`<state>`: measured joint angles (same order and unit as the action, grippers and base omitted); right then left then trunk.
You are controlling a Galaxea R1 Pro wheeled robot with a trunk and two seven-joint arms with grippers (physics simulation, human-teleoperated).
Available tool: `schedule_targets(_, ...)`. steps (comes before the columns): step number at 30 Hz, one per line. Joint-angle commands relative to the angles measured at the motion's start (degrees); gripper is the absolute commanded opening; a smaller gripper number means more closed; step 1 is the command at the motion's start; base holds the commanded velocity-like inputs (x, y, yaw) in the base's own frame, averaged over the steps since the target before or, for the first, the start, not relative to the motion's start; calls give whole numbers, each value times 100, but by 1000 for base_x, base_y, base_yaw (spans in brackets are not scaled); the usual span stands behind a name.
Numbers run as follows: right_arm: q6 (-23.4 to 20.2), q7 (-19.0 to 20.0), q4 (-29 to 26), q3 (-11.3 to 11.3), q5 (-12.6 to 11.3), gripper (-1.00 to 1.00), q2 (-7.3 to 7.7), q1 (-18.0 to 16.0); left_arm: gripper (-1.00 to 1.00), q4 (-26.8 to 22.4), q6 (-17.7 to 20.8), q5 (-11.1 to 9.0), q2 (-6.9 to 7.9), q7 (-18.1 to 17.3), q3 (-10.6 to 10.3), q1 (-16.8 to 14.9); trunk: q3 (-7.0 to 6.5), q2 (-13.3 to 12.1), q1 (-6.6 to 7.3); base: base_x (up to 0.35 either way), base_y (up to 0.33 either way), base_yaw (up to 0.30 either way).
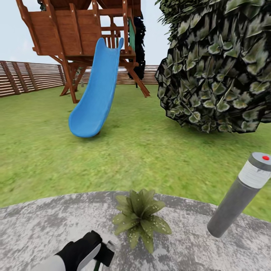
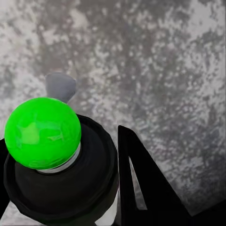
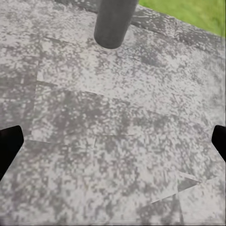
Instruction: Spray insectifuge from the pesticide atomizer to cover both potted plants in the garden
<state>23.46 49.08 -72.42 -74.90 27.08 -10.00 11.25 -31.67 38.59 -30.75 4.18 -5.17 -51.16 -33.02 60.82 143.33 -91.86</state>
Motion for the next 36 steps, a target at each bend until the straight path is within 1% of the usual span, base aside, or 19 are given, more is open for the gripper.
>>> schedule_targets(1, 0, 7, -7, -6, -1, 100, 0, 0, -100, 125, -1, 5, -18, -22, -46, -2, 0, 0, 0, 0, 0, -292)
schedule_targets(4, 1, 13, -17, -10, -2, 100, 0, 0, -100, 166, 7, 6, -22, -37, -53, -3, 0, 0, 0, 0, 0, -286)
schedule_targets(7, 1, 14, -18, -16, -9, 100, 0, -1, -100, 111, -11, 7, -10, -21, -44, -3, 0, 0, 0, 8, 3, -52)
schedule_targets(10, 1, 14, -18, -21, -10, 100, 0, -1, -100, 58, -144, 4, 20, -14, -28, -30, 0, 0, 0, 159, 117, -5)
schedule_targets(11, 1, 9, -18, -18, -8, 100, 0, -2, -100, -26, -206, 6, 45, -22, -23, -35, 0, 0, 0, 60, 45, -1)
schedule_targets(13, 1, 6, -17, -16, -5, 100, 0, 0, -100, -228, -468, -3, 218, -43, -15, -37, 0, 0, 0, 17, 13, 0)
schedule_targets(15, 1, 5, -18, -16, -5, 100, 0, -2, -100, -292, -519, -3, 262, -59, -12, -44, 0, 0, 0, 4, 3, 0)
schedule_targets(20, 1, 5, -18, -23, -9, 100, 0, 0, -100, -292, -498, -1, 221, -100, -16, -64, 0, 0, 0, 0, 0, 0)
schedule_targets(24, 1, 5, -26, -25, -9, 100, 0, -2, -100, -261, -351, -1, 215, -187, -17, -67, 0, 0, 0, 0, 0, 0)
schedule_targets(31, 3, 5, -25, -25, -10, 100, 0, -1, -100, -421, -421, -7, 282, -170, 0, -109, 0, 0, 0, 0, 0, 0)
schedule_targets(33, 7, 5, -27, -25, -10, 100, 0, -1, -100, -389, -418, -9, 259, -170, 1, -169, 0, 0, 0, 0, 0, 0)
schedule_targets(35, 9, 5, -27, -29, -10, 100, 0, 0, -100, -269, -391, -12, 238, -272, 1, -320, 0, 0, 0, 0, 0, 0)
schedule_targets(36, 9, 5, -32, -30, -10, 100, 0, 0, -100, -158, -372, -15, 235, -491, -2, -397, 0, 0, 0, 0, 0, 0)
